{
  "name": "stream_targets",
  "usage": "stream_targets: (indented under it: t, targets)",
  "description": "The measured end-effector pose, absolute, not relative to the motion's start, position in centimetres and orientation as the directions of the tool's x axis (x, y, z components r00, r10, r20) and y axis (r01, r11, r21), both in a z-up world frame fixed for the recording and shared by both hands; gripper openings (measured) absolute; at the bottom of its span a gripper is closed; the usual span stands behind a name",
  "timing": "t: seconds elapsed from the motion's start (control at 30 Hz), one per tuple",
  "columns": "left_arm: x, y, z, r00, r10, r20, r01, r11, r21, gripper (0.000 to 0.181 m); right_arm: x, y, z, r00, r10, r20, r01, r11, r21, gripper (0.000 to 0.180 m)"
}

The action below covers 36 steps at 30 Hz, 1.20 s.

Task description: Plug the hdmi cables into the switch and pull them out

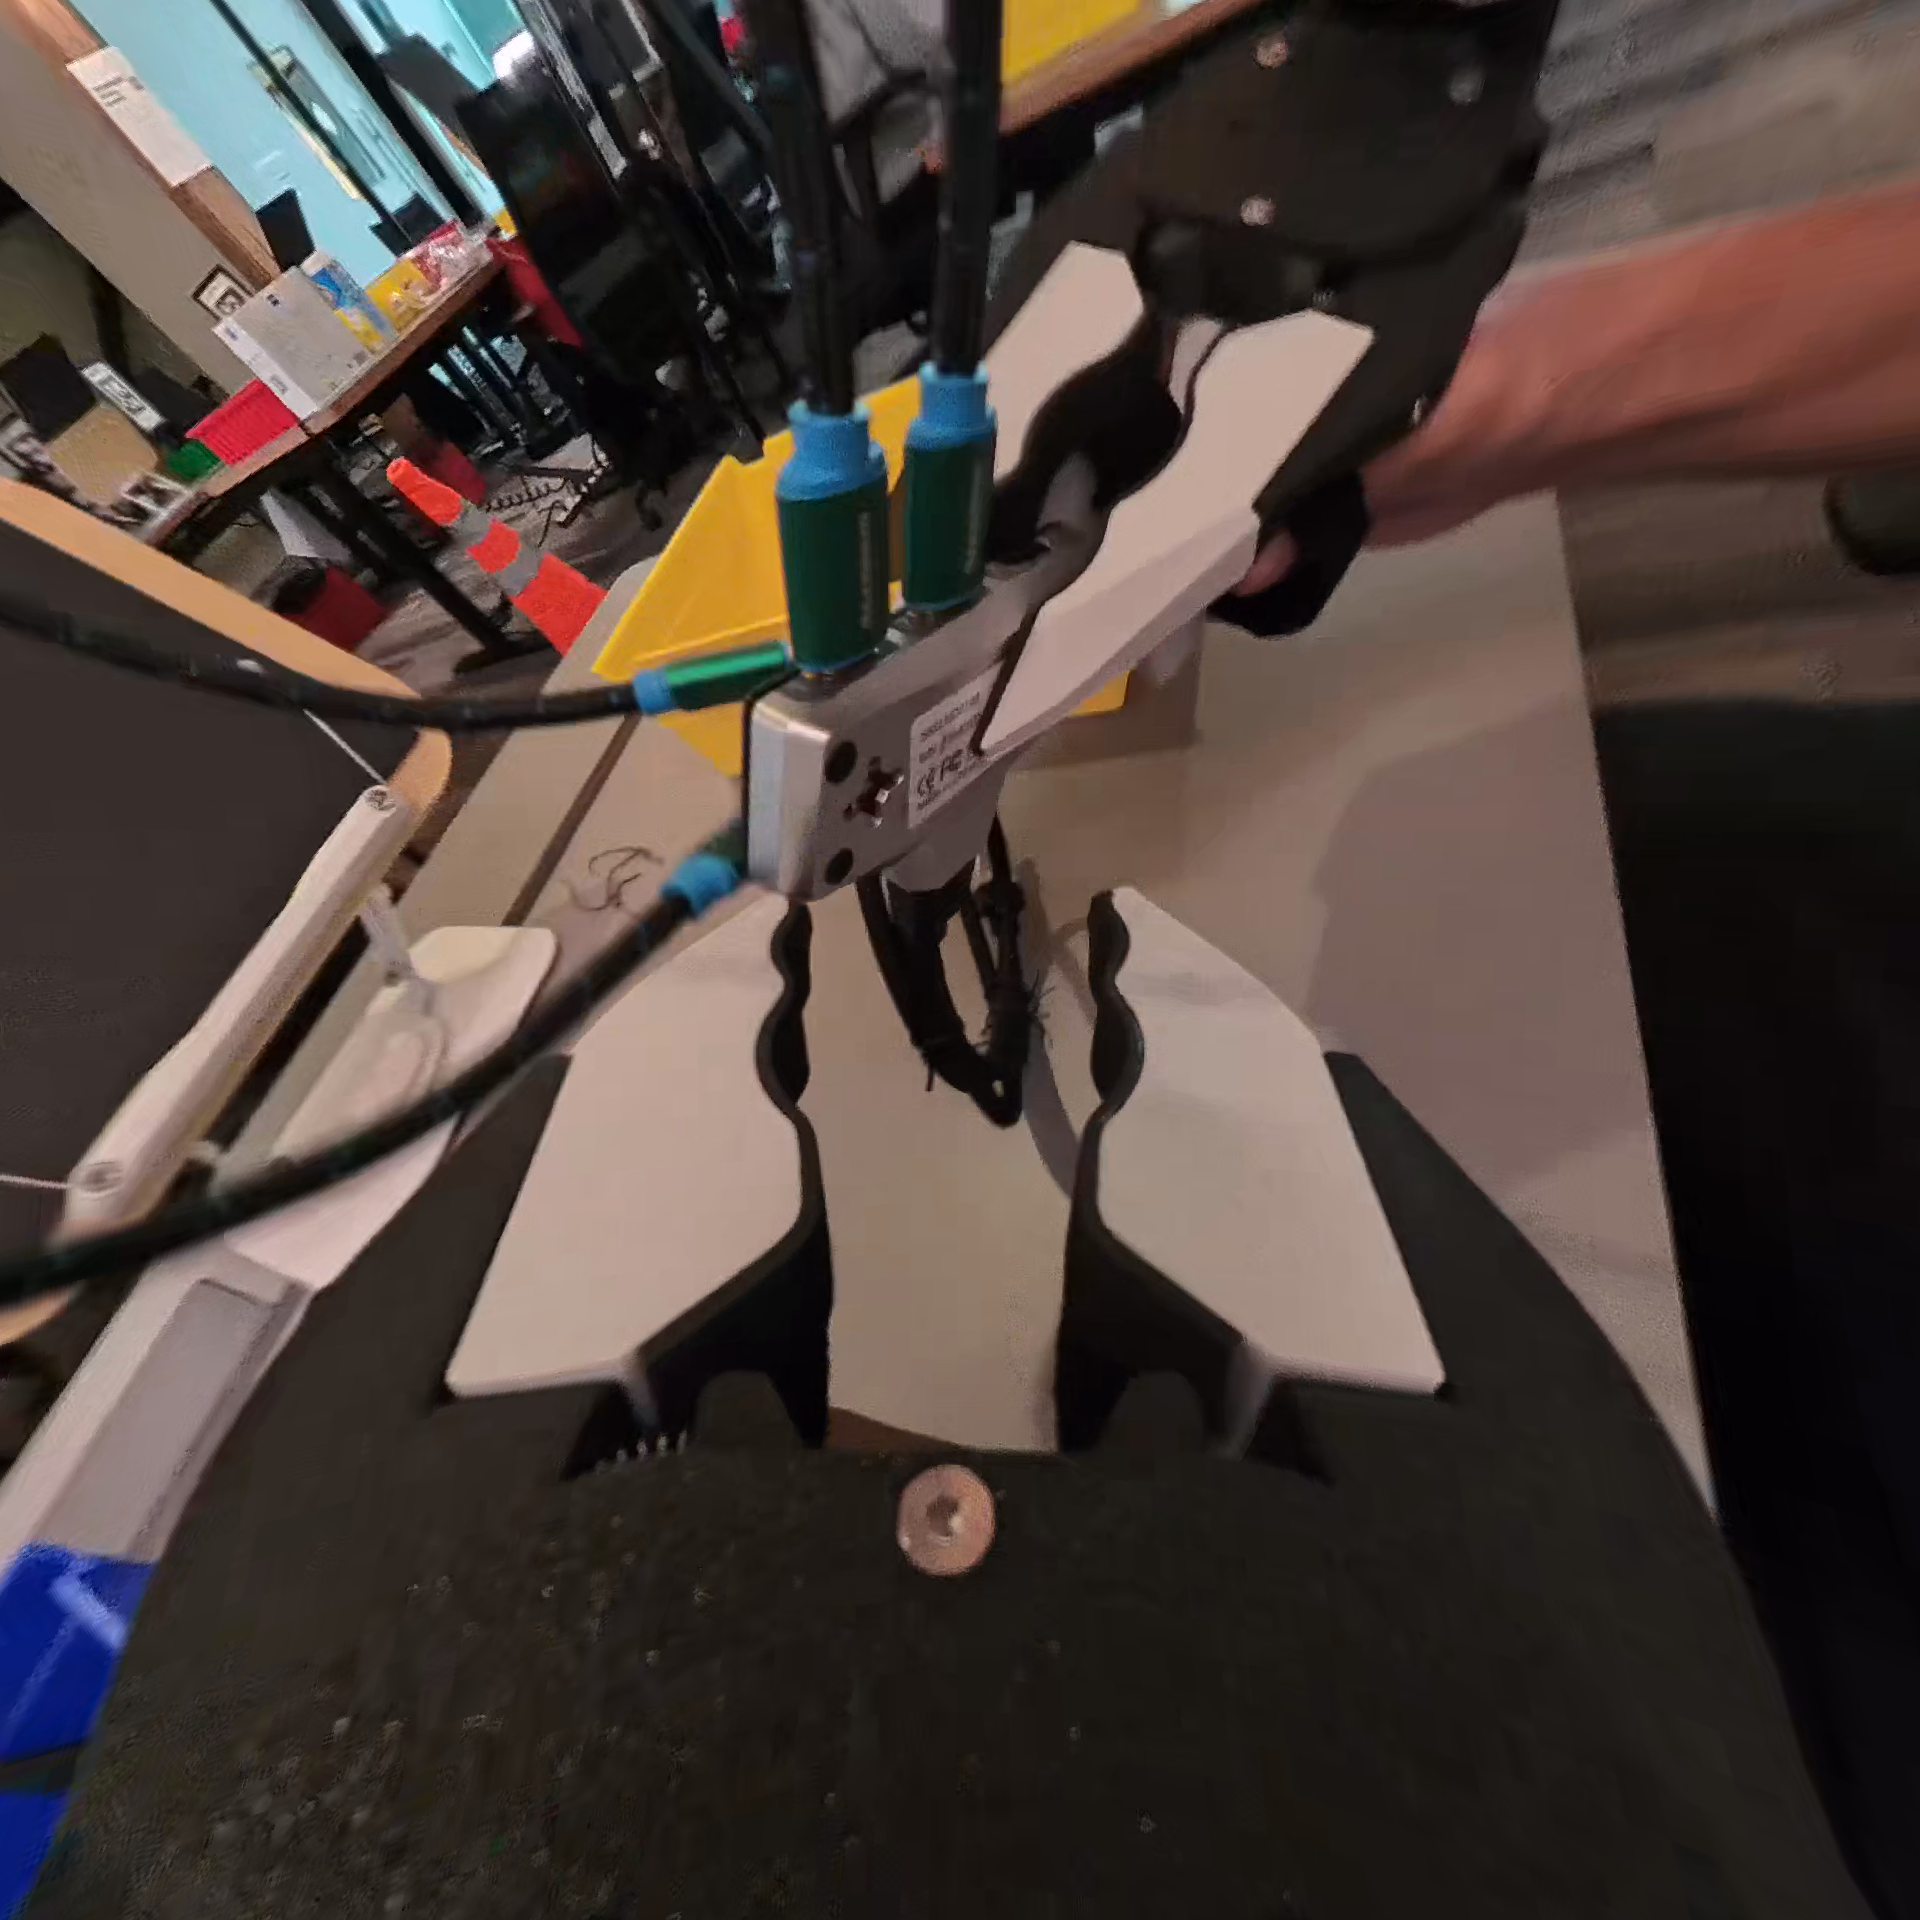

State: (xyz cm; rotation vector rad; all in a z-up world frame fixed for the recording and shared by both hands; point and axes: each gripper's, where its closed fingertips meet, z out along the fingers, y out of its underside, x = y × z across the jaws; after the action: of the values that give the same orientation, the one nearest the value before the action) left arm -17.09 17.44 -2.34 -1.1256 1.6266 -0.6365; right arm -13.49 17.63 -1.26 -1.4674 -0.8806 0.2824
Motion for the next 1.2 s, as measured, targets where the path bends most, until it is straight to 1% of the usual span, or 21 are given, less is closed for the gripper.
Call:
stream_targets:
  t: [0.07, 0.13, 0.2, 0.3, 0.37, 0.6, 0.63, 0.67, 0.73, 0.87, 0.97, 1.03, 1.1, 1.2]
  targets:
    - [-17.4, 17.4, -2.3, -0.064, -0.864, -0.5, -0.363, 0.487, -0.794, 0.047, -14.0, 16.9, -1.6, 0.618, 0.699, 0.361, 0.36, 0.156, -0.92, 0.02]
    - [-17.8, 16.8, -2.1, -0.108, -0.862, -0.495, -0.338, 0.5, -0.798, 0.032, -14.5, 15.9, -1.9, 0.554, 0.74, 0.382, 0.372, 0.19, -0.908, 0.02]
    - [-17.9, 16.1, -2.1, -0.153, -0.876, -0.457, -0.322, 0.481, -0.815, 0.036, -14.7, 15.4, -2.2, 0.522, 0.754, 0.399, 0.379, 0.214, -0.901, 0.019]
    - [-17.7, 15.8, -2.7, -0.186, -0.864, -0.467, -0.344, 0.503, -0.793, 0.037, -15.4, 14.7, -2.7, 0.487, 0.783, 0.387, 0.38, 0.209, -0.901, 0.019]
    - [-17.4, 15.4, -2.4, -0.192, -0.863, -0.467, -0.327, 0.505, -0.799, 0.044, -15.7, 14.6, -2.9, 0.472, 0.793, 0.386, 0.387, 0.207, -0.899, 0.02]
    - [-16.8, 14.5, -2.9, -0.234, -0.862, -0.449, -0.319, 0.504, -0.803, 0.038, -16.8, 13.8, -2.9, 0.433, 0.83, 0.352, 0.337, 0.213, -0.917, 0.02]
    - [-16.8, 14.2, -3.0, -0.253, -0.858, -0.447, -0.319, 0.51, -0.799, 0.034, -16.9, 13.8, -2.9, 0.434, 0.829, 0.354, 0.338, 0.214, -0.916, 0.02]
    - [-16.7, 14.0, -3.2, -0.263, -0.855, -0.446, -0.319, 0.513, -0.797, 0.023, -16.8, 13.9, -2.9, 0.438, 0.825, 0.358, 0.339, 0.218, -0.915, 0.02]
    - [-16.7, 14.0, -3.3, -0.26, -0.85, -0.457, -0.328, 0.523, -0.786, 0.022, -16.6, 13.9, -2.9, 0.44, 0.822, 0.361, 0.339, 0.22, -0.915, 0.02]
    - [-16.3, 14.5, -3.2, -0.199, -0.798, -0.569, -0.353, 0.6, -0.718, 0.021, -15.6, 14.4, -3.2, 0.486, 0.788, 0.377, 0.361, 0.212, -0.908, 0.023]
    - [-16.2, 14.5, -3.2, -0.163, -0.761, -0.628, -0.363, 0.638, -0.679, 0.021, -14.5, 14.6, -3.6, 0.508, 0.757, 0.411, 0.412, 0.205, -0.888, 0.024]
    - [-16.2, 14.5, -3.5, -0.154, -0.747, -0.647, -0.371, 0.65, -0.663, 0.022, -14.5, 14.6, -4.0, 0.486, 0.761, 0.431, 0.45, 0.205, -0.869, 0.023]
    - [-16.2, 14.6, -3.6, -0.136, -0.756, -0.641, -0.378, 0.637, -0.672, 0.022, -14.5, 14.7, -4.4, 0.459, 0.762, 0.458, 0.501, 0.204, -0.841, 0.022]
    - [-16.4, 14.9, -4.2, -0.138, -0.77, -0.623, -0.377, 0.622, -0.686, 0.022, -14.7, 15.0, -4.9, 0.441, 0.762, 0.474, 0.52, 0.213, -0.827, 0.021]
